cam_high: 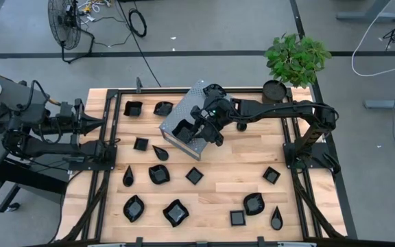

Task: Pick & Place Mini shaped plates
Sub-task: Put the black drop shaped plate on the shelf

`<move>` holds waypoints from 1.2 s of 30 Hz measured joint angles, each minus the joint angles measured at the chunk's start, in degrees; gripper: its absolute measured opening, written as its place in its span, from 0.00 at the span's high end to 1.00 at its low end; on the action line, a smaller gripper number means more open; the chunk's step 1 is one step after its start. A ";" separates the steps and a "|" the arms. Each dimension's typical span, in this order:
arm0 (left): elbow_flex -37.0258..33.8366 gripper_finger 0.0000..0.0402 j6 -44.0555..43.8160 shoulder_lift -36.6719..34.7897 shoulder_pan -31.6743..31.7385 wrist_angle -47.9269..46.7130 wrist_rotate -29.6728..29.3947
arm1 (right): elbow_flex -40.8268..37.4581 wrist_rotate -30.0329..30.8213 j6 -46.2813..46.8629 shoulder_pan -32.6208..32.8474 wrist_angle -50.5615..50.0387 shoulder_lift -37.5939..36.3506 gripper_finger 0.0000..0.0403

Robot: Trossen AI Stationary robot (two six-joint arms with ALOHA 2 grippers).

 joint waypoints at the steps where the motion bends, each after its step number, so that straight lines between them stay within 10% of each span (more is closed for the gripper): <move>1: 0.00 0.99 0.02 0.00 0.01 0.00 0.00 | 0.00 0.02 1.52 0.17 -0.03 -0.11 0.59; 12: 0.00 0.99 0.02 0.00 -0.01 0.00 0.00 | 0.09 0.02 23.85 5.35 -0.93 -4.00 0.58; 36: 0.04 0.99 0.02 -0.02 0.00 0.00 0.00 | 0.09 6.57 42.92 14.75 -20.95 -5.20 0.58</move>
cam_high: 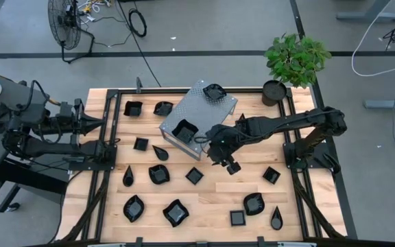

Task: Pick & Place Mini shaped plates
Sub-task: Put the black drop shaped plate on the shelf

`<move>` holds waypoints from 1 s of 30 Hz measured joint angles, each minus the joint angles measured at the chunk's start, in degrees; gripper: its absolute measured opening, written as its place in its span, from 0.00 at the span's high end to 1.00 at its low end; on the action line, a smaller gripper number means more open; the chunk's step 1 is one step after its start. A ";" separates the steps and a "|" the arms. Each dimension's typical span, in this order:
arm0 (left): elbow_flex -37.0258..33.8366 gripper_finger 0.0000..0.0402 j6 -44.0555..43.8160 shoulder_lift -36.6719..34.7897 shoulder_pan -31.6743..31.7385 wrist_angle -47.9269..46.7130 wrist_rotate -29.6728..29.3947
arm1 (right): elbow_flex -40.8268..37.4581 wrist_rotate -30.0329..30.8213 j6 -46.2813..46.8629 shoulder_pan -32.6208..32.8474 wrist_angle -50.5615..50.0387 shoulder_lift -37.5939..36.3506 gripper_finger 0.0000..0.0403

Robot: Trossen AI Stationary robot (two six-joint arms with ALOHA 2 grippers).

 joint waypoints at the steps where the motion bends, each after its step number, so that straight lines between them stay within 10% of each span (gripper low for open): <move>1: 0.00 0.99 -0.01 0.00 -0.01 0.00 0.00 | -0.13 0.81 1.93 -0.02 -0.20 0.00 0.58; 30: -0.02 0.99 0.01 0.00 0.01 0.01 -0.02 | -36.02 16.93 82.24 -3.65 -2.18 -25.49 0.58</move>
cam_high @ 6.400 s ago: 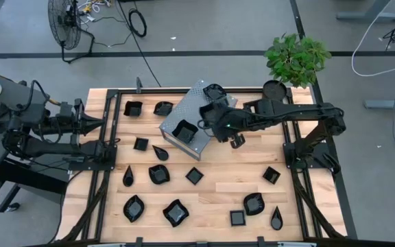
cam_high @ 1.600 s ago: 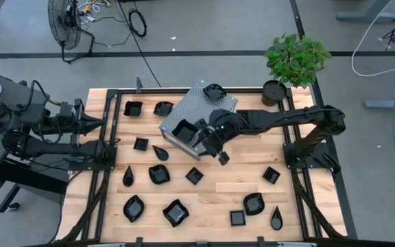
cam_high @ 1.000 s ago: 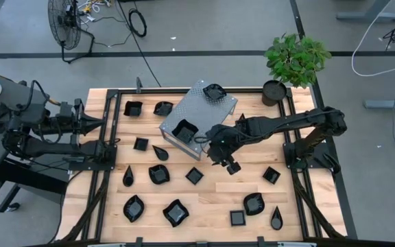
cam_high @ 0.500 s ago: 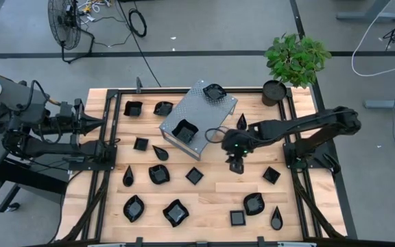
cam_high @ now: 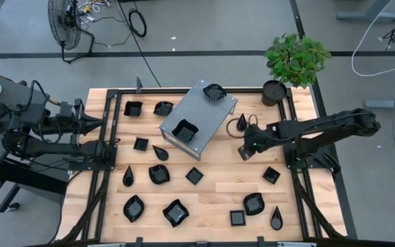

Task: Pick & Place Mini shaped plates
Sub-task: Put the black drop shaped plate on the shelf

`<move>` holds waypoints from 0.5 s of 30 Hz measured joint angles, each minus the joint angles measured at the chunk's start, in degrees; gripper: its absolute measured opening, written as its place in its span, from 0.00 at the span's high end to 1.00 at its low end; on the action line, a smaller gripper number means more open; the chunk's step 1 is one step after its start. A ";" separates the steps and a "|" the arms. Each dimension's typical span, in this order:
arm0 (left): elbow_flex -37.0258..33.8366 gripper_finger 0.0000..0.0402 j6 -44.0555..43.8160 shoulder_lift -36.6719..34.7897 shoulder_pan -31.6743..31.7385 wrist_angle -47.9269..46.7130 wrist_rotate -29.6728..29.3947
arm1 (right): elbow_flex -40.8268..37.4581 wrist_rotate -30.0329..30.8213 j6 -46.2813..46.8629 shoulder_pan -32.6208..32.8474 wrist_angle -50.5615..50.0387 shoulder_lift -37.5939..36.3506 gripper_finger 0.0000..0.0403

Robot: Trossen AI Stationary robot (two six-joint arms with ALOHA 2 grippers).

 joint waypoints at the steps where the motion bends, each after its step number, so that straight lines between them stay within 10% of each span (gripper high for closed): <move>1: 0.00 0.99 -0.01 0.00 -0.02 -0.01 0.02 | -0.20 1.35 1.25 -0.92 -0.36 -0.19 0.58; 15: 0.00 0.99 0.00 0.00 -0.02 -0.01 0.02 | -0.60 17.10 -0.67 -15.12 0.95 2.16 0.58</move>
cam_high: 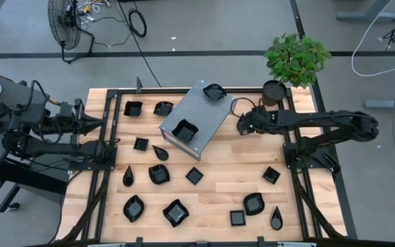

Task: Pick & Place Mini shaped plates
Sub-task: Put the black drop shaped plate on the shelf

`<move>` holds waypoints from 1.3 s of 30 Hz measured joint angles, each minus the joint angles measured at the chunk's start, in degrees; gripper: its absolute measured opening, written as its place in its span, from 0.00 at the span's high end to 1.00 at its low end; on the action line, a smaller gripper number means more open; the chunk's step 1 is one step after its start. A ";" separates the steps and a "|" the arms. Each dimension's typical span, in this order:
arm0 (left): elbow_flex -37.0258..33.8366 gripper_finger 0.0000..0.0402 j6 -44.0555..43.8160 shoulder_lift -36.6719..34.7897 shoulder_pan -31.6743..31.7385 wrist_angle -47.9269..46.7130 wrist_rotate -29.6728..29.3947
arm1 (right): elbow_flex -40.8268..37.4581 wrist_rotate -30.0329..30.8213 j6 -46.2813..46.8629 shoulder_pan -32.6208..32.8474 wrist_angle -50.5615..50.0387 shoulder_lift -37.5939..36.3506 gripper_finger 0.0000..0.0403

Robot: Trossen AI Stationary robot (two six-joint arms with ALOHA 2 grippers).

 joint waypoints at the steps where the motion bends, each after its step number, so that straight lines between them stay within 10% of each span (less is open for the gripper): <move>1: 0.00 0.99 -0.01 0.00 0.02 0.00 0.00 | -0.44 -0.03 -0.79 -0.49 1.66 0.49 0.58; 39: 0.00 0.99 -0.01 0.00 0.02 0.00 0.00 | -16.67 2.90 -7.56 -3.89 43.13 16.09 0.66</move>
